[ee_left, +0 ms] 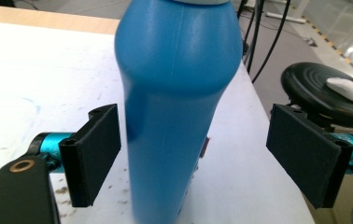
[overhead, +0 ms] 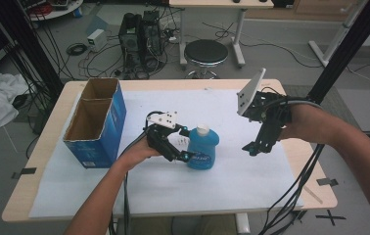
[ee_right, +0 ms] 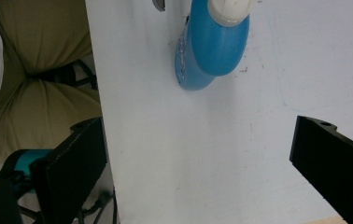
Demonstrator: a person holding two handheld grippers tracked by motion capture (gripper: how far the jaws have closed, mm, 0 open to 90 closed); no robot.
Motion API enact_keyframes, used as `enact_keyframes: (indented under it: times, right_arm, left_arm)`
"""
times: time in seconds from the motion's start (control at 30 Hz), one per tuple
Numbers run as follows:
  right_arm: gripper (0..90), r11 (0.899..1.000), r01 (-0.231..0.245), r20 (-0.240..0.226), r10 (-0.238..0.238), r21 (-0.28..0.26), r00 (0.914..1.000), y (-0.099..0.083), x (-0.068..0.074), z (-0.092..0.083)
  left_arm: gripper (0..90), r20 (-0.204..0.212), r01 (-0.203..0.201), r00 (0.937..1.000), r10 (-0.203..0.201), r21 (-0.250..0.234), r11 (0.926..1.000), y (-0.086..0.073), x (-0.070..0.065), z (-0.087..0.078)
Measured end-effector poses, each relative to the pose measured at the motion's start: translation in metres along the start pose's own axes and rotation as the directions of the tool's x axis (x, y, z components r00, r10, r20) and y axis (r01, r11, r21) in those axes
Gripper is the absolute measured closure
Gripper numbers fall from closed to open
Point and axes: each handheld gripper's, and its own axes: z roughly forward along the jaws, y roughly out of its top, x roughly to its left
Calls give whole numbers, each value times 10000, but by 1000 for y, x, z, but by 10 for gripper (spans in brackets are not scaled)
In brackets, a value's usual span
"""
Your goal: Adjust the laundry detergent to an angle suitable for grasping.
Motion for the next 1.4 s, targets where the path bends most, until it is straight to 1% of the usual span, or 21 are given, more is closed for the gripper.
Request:
enact_keyframes:
  times: [0.2, 0.23, 0.33, 0.4, 0.5, 0.6, 0.67, 0.77, 0.8, 0.83, 0.87, 0.97, 1.0, 1.03, 1.07, 1.1, 1.17, 1.2, 1.23, 1.27, 1.4]
  right_arm:
    - [32, 9998, 182, -50, -182, -33, 9998, 1, -1, 2]
    - [32, 10000, 0, -20, 0, 30, 10000, 1, 0, 1]
    - [32, 10000, 85, -8, -85, -27, 10000, 1, -1, 1]
    - [32, 10000, -39, 1, 39, 37, 10000, 1, 0, 1]
    - [32, 10000, -4, -5, 4, 13, 10000, 1, 0, 0]
    - [32, 10000, 91, 8, -91, -34, 10000, 1, 0, 0]
    - [32, 10000, 49, 25, -49, -56, 10000, 0, 0, 0]
    - [31, 9999, 72, 53, -71, -96, 10000, 1, 1, 0]
    - [32, 9998, 162, 49, -162, -126, 9999, 0, 1, 0]
    - [31, 9998, 177, 41, -176, -129, 9998, 0, 1, 0]
    - [32, 9997, 189, 50, -188, -151, 9998, 0, 1, -1]
    - [32, 9996, 202, 85, -200, -194, 9998, 0, 2, -1]
    - [32, 9996, 198, 89, -197, -206, 9998, 0, 2, -1]
    - [32, 9997, 180, 105, -178, -175, 9998, -1, 2, -2]
    - [32, 9998, 95, 95, -93, -151, 9999, -1, 3, -2]
    - [32, 9996, 191, 80, -190, -196, 9998, -1, 3, -2]
    - [32, 9997, 188, 80, -186, -178, 9998, -2, 2, -2]
    - [31, 9998, 137, 70, -136, -173, 9999, -2, 2, -1]
    - [32, 9998, 116, 56, -115, -185, 9999, -2, 2, -1]
    - [32, 9996, 180, 82, -178, -216, 9998, -3, 1, -1]
    - [32, 9995, 175, 60, -173, -268, 9998, -3, -1, 0]
  left_arm:
    - [178, -647, 189, 9977, -199, -164, 9997, -3, 0, -17]
    - [178, -735, 331, 9967, -354, -320, 9989, -3, -1, -19]
    - [179, -965, 528, 9938, -545, -205, 9984, -3, -1, -25]
    - [178, -1319, 787, 9883, -772, 63, 9969, -3, -1, -27]
    - [178, -1498, 746, 9860, -734, 21, 9972, -4, -1, -34]
    - [179, -1913, 695, 9792, -674, 42, 9976, 0, -3, -39]
    - [178, -2150, 475, 9759, -385, 368, 9982, 5, -3, -42]
    - [174, -2521, 675, 9662, -532, 487, 9965, 7, -5, -41]
    - [129, -2682, 757, 9616, -577, 575, 9955, 7, -5, -41]
    - [52, -3037, 783, 9515, -499, 821, 9935, 7, -3, -43]
    - [36, -3345, 942, 9400, -664, 675, 9933, 7, -3, -43]
    - [16, -3905, 1277, 9167, -851, 843, 9882, 6, 1, -48]
    - [16, -4187, 1463, 9031, -951, 917, 9850, 6, 1, -49]
    - [16, -4336, 1620, 8949, -1050, 965, 9821, 6, 2, -50]
    - [16, -4386, 1830, 8901, -1242, 942, 9786, 6, 4, -52]
    - [16, -4274, 2015, 8922, -1460, 875, 9756, 6, 5, -55]
    - [16, -4674, 2117, 8713, -1497, 828, 9738, 7, 5, -58]
    - [16, -4751, 2210, 8653, -1599, 752, 9724, 8, 6, -60]
    - [16, -4754, 2331, 8639, -1665, 842, 9688, 10, 7, -63]
    - [16, -4883, 2430, 8560, -1696, 906, 9658, 12, 8, -64]
    - [17, -4933, 2763, 8520, -1752, 1396, 9509, 24, 12, -69]
